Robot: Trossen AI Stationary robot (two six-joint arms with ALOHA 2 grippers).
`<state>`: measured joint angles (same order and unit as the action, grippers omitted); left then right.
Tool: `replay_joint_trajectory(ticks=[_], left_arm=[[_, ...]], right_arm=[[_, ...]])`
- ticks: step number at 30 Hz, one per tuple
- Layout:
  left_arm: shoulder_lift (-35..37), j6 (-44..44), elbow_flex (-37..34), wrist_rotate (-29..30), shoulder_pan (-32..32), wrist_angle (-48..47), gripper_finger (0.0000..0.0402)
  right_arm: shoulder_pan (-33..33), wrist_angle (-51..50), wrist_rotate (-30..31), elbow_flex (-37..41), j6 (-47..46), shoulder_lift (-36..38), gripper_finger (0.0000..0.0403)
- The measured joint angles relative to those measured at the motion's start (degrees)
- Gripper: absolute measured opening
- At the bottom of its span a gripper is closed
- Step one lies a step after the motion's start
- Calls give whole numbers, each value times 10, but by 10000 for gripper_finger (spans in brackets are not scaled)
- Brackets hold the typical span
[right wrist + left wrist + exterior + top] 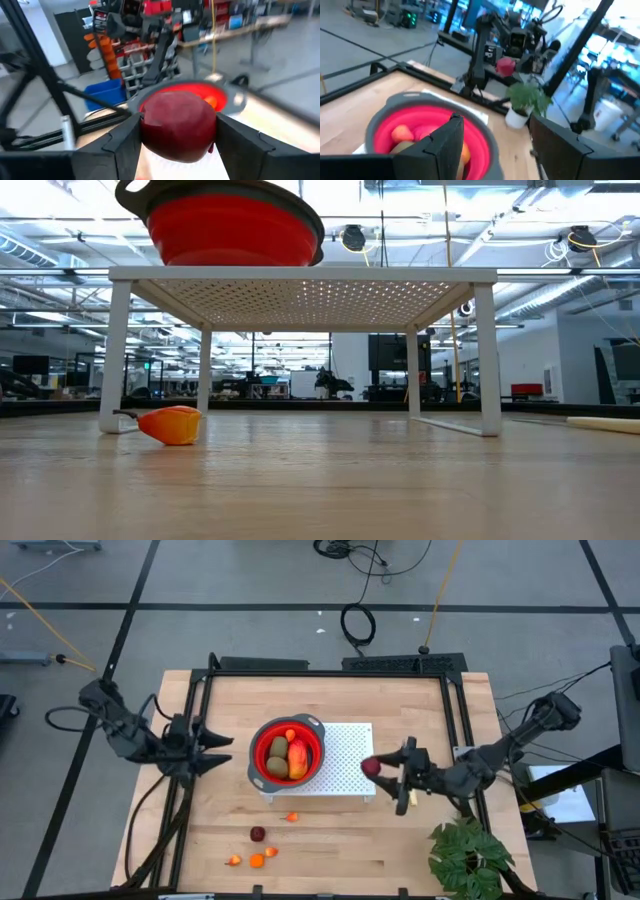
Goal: Pick & Place Fruit
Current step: Put the red pomegranate into the red strainer bowl on the shelf
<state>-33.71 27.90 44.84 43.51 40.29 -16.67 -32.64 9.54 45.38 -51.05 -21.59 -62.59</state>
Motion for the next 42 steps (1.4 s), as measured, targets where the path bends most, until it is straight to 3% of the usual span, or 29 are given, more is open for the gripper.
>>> replay_joint_trajectory(ticks=[8, 16, 22, 29, 37, 42], left_arm=[[-81, 25, 0, 1, -32, 150, 230], [-164, 57, 0, 0, -75, 291, 230], [-224, 104, 23, -21, -108, 318, 230], [-315, 96, 111, -65, -139, 313, 230], [-427, 101, 255, -111, -172, 206, 230], [-490, 105, 338, -136, -191, 166, 230]], right_arm=[[40, 65, -2, 0, 245, 0, 217], [42, 70, -4, 0, 509, 0, 217], [42, 70, -6, 0, 667, 0, 217], [42, 72, -56, 0, 703, 0, 217], [42, 120, -68, 0, 673, 0, 217], [41, 127, -132, 0, 654, 0, 217]])
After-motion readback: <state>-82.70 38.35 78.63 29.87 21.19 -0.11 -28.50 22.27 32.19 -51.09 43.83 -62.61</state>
